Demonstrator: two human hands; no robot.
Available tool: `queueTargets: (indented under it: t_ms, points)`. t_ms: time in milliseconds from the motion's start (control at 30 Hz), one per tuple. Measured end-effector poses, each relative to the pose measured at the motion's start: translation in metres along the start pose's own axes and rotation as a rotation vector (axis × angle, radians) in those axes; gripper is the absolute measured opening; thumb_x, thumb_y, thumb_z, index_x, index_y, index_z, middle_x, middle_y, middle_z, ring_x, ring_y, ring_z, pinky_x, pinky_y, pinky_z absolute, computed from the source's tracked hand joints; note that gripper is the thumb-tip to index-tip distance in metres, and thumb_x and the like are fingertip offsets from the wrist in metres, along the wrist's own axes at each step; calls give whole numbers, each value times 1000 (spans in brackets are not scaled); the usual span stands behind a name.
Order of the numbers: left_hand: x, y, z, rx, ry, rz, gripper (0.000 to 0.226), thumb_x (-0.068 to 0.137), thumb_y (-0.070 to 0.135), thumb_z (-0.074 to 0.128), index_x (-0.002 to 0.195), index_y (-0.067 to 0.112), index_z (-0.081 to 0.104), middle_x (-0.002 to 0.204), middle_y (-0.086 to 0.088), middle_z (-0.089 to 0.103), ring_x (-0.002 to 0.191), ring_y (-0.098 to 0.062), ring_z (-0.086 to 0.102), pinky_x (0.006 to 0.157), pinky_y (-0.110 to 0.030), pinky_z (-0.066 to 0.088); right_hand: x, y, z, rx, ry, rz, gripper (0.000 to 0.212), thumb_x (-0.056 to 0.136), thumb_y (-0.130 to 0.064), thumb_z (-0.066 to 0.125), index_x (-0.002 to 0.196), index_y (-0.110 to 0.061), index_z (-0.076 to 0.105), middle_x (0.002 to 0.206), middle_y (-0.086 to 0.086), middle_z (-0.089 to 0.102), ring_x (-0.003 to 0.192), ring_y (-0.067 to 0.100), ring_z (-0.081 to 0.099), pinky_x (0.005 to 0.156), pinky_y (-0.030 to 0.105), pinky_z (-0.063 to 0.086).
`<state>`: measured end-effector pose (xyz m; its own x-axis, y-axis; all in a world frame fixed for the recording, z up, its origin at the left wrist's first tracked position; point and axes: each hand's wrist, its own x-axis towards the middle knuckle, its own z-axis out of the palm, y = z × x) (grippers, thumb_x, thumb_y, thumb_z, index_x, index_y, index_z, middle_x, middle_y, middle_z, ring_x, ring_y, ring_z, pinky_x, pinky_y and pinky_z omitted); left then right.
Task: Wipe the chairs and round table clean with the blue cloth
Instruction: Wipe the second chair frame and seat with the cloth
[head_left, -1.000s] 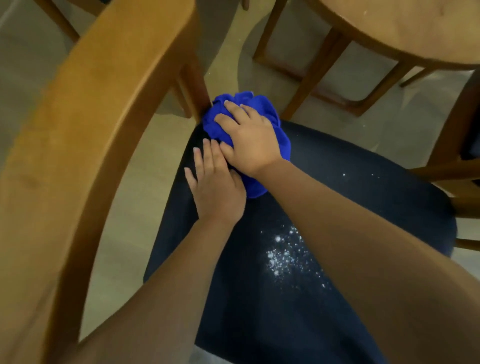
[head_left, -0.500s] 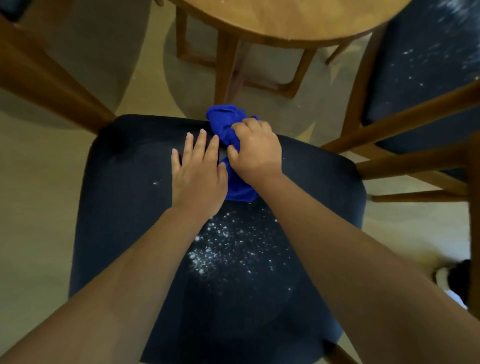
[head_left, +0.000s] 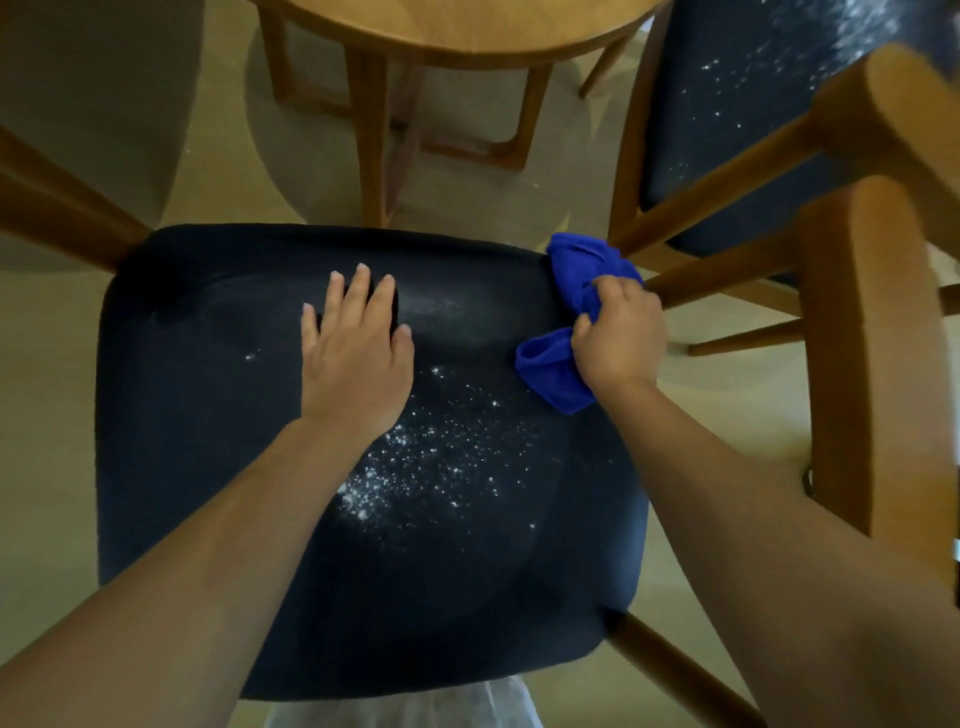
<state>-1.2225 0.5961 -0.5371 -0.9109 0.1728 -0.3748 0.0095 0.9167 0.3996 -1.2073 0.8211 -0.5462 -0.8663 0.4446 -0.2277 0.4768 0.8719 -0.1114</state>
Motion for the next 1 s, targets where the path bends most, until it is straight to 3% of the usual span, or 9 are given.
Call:
queueTargets:
  t_ms: [167, 333, 433, 567, 700, 1000]
  points:
    - [-7, -8, 2, -13, -11, 13, 52, 100, 27, 30, 148, 16, 16, 158, -2, 6, 145, -19, -3, 116, -42, -2, -42, 29, 8, 209, 24, 300, 48, 89, -20, 50, 137, -13, 44, 141, 9, 44, 128, 27, 40, 104, 37, 33]
    - [-22, -41, -3, -131, 70, -78, 54, 99, 24, 36, 148, 16, 16, 158, -1, 5, 145, -16, -5, 116, -38, -4, -49, 8, 16, 345, 145, 462, 44, 90, -23, 47, 133, -16, 48, 135, 8, 51, 125, 28, 45, 105, 45, 35]
    - [-26, -67, -8, -177, 140, -191, 56, 98, 21, 39, 149, 14, 15, 158, -2, 5, 145, -18, -4, 117, -39, -3, -50, -27, 21, 335, 193, 315, 39, 90, -21, 49, 128, -15, 52, 128, 8, 58, 121, 28, 50, 102, 43, 35]
    - [-31, -101, -16, -181, 166, -268, 58, 98, 21, 38, 149, 14, 12, 158, -3, 4, 145, -19, -4, 117, -40, -2, -47, -111, 36, 304, 54, 103, 45, 92, -21, 48, 137, -21, 43, 149, 0, 36, 140, 18, 27, 111, 42, 21]
    - [-42, -125, -21, -223, 198, -340, 59, 98, 20, 37, 149, 14, 8, 158, -3, 5, 145, -19, -1, 118, -38, 2, -48, -195, 51, 350, -54, -46, 46, 94, -26, 45, 139, -26, 39, 153, -7, 28, 143, 13, 16, 113, 43, 6]
    - [-63, -152, -27, -540, 372, -688, 57, 96, 5, 34, 149, 18, 16, 156, -3, 14, 144, -17, 10, 118, -36, 12, -87, -289, 71, 228, -209, -559, 43, 95, -28, 46, 137, -29, 41, 153, -8, 28, 142, 13, 17, 113, 46, 7]
